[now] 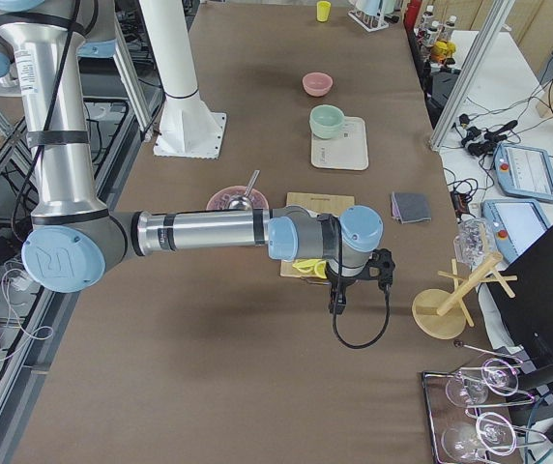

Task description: Stack pink bowl on green and place spoon

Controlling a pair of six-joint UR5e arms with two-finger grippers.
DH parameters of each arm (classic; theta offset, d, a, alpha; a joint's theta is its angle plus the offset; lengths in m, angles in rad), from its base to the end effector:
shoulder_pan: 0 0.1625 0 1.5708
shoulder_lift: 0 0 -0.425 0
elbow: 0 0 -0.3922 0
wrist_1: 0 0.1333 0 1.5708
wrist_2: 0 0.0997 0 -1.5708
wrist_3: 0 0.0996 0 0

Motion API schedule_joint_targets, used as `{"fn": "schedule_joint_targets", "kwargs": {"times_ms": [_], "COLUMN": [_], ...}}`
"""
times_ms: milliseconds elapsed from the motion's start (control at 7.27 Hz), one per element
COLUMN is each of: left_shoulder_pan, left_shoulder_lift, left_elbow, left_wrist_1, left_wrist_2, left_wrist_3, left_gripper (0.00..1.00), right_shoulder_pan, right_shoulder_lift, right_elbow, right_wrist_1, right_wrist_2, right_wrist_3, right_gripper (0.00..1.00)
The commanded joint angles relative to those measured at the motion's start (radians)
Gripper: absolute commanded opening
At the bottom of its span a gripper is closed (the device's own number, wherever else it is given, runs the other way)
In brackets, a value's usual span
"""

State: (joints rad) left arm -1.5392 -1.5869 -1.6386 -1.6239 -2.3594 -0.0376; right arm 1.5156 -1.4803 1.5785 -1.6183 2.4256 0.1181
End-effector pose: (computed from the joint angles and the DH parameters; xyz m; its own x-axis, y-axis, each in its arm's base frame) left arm -0.0466 -0.5077 0.6105 0.7021 0.0818 -0.7074 -0.0049 0.9939 0.1101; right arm 0.0287 -0.5340 0.6075 0.6552 0.0436 0.7542 -0.0223 0.9990 -0.0385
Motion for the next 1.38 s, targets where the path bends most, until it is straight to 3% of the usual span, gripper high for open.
{"fn": "schedule_joint_targets", "kwargs": {"times_ms": [0, 1238], "left_shoulder_pan": [0.002, 0.023], "left_shoulder_lift": [0.002, -0.053], "left_elbow": [-0.009, -0.013], "left_wrist_1": [-0.005, -0.097], "left_wrist_2": [0.0, -0.014], "left_wrist_3": [0.007, -0.005], "left_gripper": [0.98, 0.98], "right_shoulder_pan": [0.0, 0.0], "right_shoulder_lift": [0.0, 0.005], "right_elbow": [0.0, 0.0], "right_wrist_1": [0.0, 0.0], "right_wrist_2": [0.0, 0.001], "right_wrist_3": [0.0, 0.0], "right_gripper": [1.0, 1.0]}}
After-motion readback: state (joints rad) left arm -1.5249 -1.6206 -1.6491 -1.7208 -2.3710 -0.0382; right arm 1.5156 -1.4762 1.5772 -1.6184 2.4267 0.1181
